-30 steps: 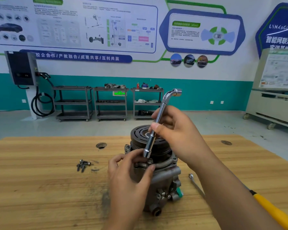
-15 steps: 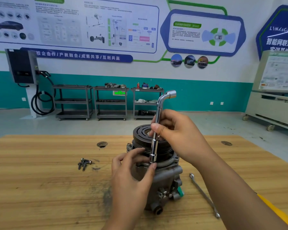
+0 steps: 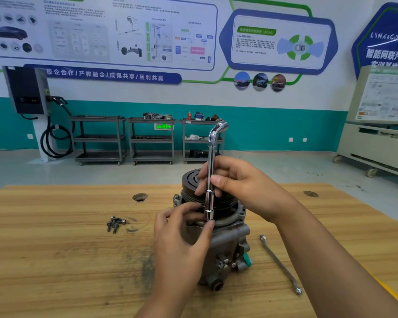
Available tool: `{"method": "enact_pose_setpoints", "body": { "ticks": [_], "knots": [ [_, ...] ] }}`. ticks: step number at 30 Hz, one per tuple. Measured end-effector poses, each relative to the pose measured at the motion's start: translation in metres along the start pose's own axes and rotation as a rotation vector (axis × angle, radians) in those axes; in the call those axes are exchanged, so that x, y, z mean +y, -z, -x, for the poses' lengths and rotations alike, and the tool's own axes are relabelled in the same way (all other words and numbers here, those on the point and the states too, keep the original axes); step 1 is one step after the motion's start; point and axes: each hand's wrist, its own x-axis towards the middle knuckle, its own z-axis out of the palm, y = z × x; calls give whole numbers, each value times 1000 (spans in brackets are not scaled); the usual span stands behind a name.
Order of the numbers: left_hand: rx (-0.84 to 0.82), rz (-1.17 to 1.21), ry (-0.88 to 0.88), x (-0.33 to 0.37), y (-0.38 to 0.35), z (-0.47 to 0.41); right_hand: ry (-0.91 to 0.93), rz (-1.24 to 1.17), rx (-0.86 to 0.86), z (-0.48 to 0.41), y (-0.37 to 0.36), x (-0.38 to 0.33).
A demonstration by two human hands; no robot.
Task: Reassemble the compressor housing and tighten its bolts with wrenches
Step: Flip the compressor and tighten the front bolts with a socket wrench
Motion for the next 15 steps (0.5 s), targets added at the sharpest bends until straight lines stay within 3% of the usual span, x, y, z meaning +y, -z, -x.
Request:
{"method": "enact_pose_setpoints", "body": {
  "ticks": [7,11,15],
  "knots": [
    [80,130,-75,13,23,-27,0,-35,39,1,0,2],
    [-144,462,-53,37,25,-61,-12,-55,77,0,2,6],
    [-314,533,-17,48,11,-80,-6,-85,121,-3,0,9]
  ]
}}
